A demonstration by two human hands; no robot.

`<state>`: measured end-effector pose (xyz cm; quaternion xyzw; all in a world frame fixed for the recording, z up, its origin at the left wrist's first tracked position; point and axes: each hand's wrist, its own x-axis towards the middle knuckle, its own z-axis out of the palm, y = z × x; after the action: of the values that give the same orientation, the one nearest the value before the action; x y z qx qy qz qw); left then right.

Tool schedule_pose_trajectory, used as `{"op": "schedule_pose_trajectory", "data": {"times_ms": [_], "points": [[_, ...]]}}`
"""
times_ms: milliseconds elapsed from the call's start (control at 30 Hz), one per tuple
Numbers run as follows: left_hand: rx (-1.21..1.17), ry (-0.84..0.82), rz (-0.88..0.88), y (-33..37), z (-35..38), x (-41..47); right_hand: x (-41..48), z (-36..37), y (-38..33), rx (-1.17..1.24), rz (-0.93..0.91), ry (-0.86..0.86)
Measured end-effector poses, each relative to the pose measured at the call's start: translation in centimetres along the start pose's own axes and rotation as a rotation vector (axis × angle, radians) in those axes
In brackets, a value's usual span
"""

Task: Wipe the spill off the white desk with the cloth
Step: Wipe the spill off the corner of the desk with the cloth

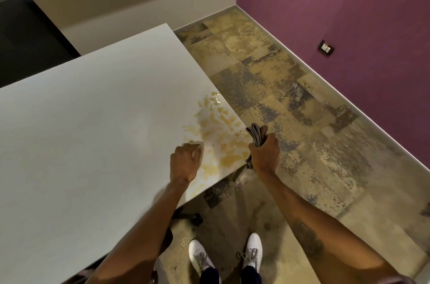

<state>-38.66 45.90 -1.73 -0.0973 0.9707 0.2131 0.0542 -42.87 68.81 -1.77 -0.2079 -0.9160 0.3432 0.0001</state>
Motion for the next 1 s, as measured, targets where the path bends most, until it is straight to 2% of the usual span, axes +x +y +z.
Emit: {"op": "schedule_pose_trajectory", "data": {"times_ms": [200, 367, 567, 733, 833, 933, 1000], "points": [[0.084, 0.068, -0.047, -5.5, 1.1, -0.1, 1.4, 2.1, 0.4, -0.090, 0.010, 0.071], [0.133, 0.091, -0.119, -8.2, 1.5, 0.4, 3.6, 3.7, 1.4, -0.272, -0.016, 0.087], [0.197, 0.055, -0.154, -10.8, 3.4, 1.3, 4.3, 5.8, 1.9, -0.117, -0.071, -0.030], [0.302, 0.011, -0.138, -12.6, 4.8, 2.5, 4.1, 7.1, 2.4, -0.259, -0.205, 0.041], [0.265, 0.088, -0.102, -13.2, 5.9, 2.8, 4.3, 7.4, 3.0, -0.347, -0.266, 0.052], [0.190, 0.089, -0.122, -13.7, 6.7, 3.5, 4.5, 7.8, 3.5, -0.429, -0.330, 0.109], [0.230, 0.124, -0.130, -14.0, 7.4, 3.8, 4.5, 7.9, 3.7, -0.423, -0.372, 0.165]]}}
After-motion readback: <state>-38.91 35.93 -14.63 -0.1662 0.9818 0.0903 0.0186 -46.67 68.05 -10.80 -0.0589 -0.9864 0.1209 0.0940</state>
